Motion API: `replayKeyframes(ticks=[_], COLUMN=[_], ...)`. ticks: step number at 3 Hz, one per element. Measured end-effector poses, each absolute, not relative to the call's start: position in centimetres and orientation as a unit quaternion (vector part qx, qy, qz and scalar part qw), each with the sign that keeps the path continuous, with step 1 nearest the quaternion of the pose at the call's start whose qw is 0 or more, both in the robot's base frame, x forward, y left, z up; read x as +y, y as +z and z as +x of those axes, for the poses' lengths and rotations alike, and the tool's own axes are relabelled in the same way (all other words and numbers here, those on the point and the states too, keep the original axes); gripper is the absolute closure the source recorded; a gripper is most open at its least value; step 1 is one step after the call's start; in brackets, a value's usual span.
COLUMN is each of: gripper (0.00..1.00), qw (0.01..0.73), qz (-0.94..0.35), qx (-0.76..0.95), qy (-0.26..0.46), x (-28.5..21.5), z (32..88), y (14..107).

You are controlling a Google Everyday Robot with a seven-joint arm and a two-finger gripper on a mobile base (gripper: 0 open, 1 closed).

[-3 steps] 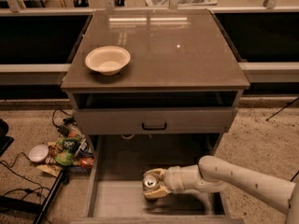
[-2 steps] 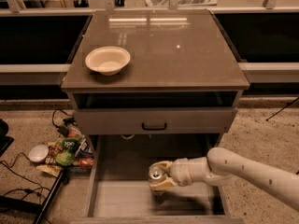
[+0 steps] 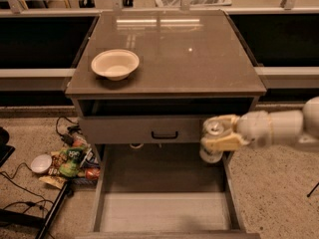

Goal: Pick 7up can from middle drawer and place on counter

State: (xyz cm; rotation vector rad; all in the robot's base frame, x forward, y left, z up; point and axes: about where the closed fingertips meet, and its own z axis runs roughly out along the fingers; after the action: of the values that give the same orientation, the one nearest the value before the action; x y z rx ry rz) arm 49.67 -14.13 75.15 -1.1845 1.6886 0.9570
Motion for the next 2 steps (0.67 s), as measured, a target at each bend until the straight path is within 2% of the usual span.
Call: replayKeyframes(ticks=[1, 2], gripper=[1.00, 1.00], qw=[0.472, 0.518], qz=[-0.462, -0.436], qx=[0.666, 0.665], qy=[0.347, 0.317], x=[-16.4, -15.7], z=[52.2, 56.1], y=[87.9, 96.1])
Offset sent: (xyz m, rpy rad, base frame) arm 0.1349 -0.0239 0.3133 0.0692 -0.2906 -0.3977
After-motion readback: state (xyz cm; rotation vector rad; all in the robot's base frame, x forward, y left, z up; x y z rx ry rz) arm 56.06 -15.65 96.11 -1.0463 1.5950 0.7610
